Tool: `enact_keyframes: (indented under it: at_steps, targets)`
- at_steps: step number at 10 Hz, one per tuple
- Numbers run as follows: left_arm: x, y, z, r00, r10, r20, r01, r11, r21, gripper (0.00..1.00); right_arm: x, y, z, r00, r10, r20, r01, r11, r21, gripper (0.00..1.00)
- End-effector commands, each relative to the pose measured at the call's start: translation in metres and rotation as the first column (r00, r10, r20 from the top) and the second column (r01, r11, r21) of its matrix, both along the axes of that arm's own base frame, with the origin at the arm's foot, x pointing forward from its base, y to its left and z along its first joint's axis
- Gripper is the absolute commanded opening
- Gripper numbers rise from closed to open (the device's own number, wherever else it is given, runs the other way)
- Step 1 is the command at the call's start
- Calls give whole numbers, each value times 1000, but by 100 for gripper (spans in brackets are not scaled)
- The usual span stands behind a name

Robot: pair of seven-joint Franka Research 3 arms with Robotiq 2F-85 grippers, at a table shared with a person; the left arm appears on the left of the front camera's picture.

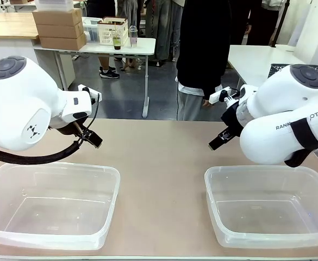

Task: Sort the waste into each basket.
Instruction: Pick up the Organizing box on the left side of the table and lift it.

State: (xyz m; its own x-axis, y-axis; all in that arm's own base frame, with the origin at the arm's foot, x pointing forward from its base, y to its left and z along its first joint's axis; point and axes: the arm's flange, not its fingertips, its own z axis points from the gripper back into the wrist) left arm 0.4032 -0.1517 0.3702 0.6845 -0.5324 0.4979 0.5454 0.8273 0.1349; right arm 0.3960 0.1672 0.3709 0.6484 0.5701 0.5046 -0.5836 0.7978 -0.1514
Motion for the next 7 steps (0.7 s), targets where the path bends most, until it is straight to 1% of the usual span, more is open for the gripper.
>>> enact_keyframes:
  at_steps: [1, 3, 4, 5, 6, 7]
  targets:
    - [0, 0, 0, 1000, 0, 0, 0, 1000, 0, 100, 0, 0, 0, 1000, 0, 0, 0, 1000, 1, 100]
    - [0, 0, 0, 1000, 0, 0, 0, 1000, 0, 100, 0, 0, 0, 1000, 0, 0, 0, 1000, 0, 100]
    - [0, 0, 0, 1000, 0, 0, 0, 1000, 0, 100, -3, 1, 27, 996, -40, -85, 46, 997, 68, 100]
    - [-18, -2, 51, 985, 72, -155, -79, 996, -41, 100, -31, 3, 77, 989, -81, -122, 94, 989, 110, 100]
    - [-53, -4, 95, 986, 83, -147, -92, 994, -56, 100, -64, 0, 115, 990, -67, -121, 82, 989, 125, 100]
    - [-86, 3, 126, 995, 12, -102, -28, 988, -153, 100, -92, -5, 136, 988, -96, -119, 106, 991, 83, 100]
